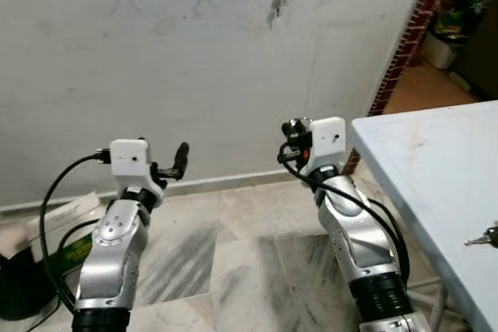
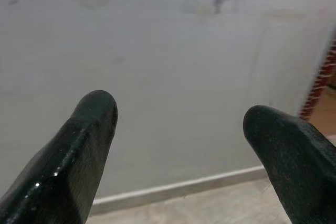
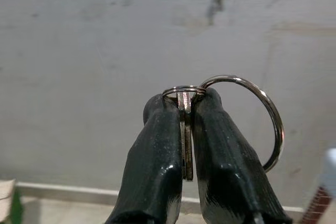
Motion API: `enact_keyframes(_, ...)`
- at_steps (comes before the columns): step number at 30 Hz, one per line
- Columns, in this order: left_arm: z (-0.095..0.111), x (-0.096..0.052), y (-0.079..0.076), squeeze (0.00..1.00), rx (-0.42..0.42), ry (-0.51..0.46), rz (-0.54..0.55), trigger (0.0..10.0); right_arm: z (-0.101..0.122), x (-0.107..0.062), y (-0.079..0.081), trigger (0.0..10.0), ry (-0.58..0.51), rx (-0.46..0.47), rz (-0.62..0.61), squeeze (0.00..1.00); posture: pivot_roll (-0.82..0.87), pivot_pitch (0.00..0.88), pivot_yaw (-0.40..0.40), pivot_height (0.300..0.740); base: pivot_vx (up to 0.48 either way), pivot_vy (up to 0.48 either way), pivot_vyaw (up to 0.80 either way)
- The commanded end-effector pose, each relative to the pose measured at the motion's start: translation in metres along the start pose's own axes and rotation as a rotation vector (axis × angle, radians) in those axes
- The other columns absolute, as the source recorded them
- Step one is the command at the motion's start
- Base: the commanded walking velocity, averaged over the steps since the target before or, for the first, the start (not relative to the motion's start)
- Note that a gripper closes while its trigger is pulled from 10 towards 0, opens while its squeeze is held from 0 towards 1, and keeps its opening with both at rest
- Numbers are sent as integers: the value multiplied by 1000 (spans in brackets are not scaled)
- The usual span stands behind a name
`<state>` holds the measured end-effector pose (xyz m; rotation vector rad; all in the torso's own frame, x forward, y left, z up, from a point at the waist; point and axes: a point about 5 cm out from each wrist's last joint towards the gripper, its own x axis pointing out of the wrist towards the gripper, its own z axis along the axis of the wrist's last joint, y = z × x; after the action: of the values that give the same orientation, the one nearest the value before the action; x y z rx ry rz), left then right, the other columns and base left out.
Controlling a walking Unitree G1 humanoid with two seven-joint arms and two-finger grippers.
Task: Hang keys on a hook
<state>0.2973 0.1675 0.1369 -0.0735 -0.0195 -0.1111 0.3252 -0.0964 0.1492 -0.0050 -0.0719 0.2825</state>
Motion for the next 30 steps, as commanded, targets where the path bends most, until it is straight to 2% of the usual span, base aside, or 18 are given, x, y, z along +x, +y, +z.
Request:
enact_keyframes(1, 0, 0, 2, 0, 10, 5, -1, 10000, 2, 2, 1, 10000, -7, -1, 5, 0, 79, 0, 16, 740, 364, 0, 0)
enact_keyframes(4, 0, 0, 1, 0, 10, 7, -2, 10000, 3, 2, 1, 10000, -12, -2, 7, 0, 75, 0, 18, 740, 361, 0, 0)
enact_keyframes(22, -2, 1, -1, 0, 0, 16, -2, 10000, 3, 3, -2, 10000, -11, -2, -2, 0, 73, 0, 17, 740, 327, 0, 505)
enact_keyframes(30, -3, 1, -2, 0, -6, 19, -7, 10000, 2, 3, -2, 10000, -11, -1, -1, 0, 74, 0, 16, 740, 313, 44, 0)
